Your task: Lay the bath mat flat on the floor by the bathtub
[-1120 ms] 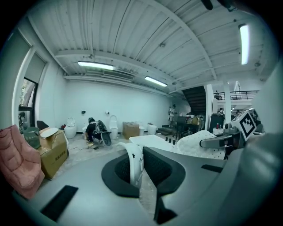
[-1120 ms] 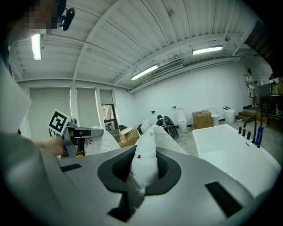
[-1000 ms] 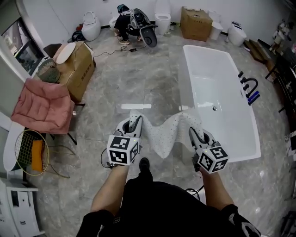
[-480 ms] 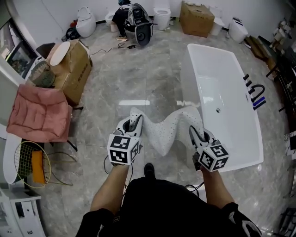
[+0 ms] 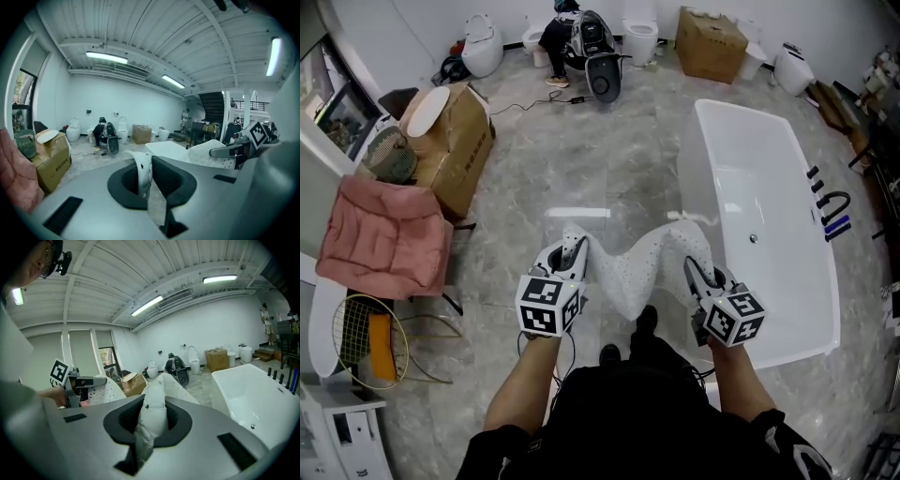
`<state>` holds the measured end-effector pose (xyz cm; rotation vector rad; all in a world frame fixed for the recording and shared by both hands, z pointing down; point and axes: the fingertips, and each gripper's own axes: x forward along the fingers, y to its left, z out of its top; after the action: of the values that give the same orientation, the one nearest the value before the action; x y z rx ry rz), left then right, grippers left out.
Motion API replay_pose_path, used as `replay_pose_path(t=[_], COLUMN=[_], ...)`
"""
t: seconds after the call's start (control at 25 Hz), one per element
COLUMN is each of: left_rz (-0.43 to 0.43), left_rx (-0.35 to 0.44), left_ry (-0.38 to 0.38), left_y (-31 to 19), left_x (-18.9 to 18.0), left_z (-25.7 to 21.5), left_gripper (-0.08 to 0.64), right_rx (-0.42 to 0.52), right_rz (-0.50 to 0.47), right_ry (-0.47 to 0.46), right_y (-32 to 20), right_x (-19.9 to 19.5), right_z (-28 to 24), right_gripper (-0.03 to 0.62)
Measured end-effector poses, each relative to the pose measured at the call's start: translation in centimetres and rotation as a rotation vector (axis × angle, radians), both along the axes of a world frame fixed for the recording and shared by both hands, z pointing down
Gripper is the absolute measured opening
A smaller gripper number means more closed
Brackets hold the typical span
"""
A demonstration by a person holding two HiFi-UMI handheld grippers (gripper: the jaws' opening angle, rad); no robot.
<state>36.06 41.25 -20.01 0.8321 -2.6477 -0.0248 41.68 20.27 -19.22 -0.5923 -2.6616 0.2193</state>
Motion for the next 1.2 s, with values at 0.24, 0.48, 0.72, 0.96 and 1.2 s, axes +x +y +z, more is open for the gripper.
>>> replay_pose_path(t=[0.24, 0.48, 0.72, 0.96, 1.2], left_rz=[-0.012, -0.023, -0.027, -0.012, 0.014], left_rx=[-0.015, -0.032, -0.043, -0.055, -0.053], left_ry=[0.033, 0.041, 0.055, 0.063, 0.097], left_y=[-1.6, -5.1, -9.6, -11.9, -11.9], left_x=[-6.0, -14.8, -21.8, -26.4, -30.7], left_z=[1.1, 0.5, -0.1, -0.1, 1.3], left_gripper=[0.026, 0.026, 0.027, 0.028, 0.028], right_rx=[-0.031, -0.052, -0.084, -0.088, -0.098], right_rz=[-0.038, -0.06, -0.068, -0.08, -0.037], right_ry=[0.032, 0.035, 0.042, 0.065, 0.092], right_y=[-0.7, -4.3, -8.6, -10.5, -10.9], right_x=[-6.8, -16.1, -23.5, -28.7, -31.7], right_z=[1.7, 1.7, 1.5, 2.5, 3.7], right_gripper=[0.032, 0.033, 0.032, 0.032, 0.033])
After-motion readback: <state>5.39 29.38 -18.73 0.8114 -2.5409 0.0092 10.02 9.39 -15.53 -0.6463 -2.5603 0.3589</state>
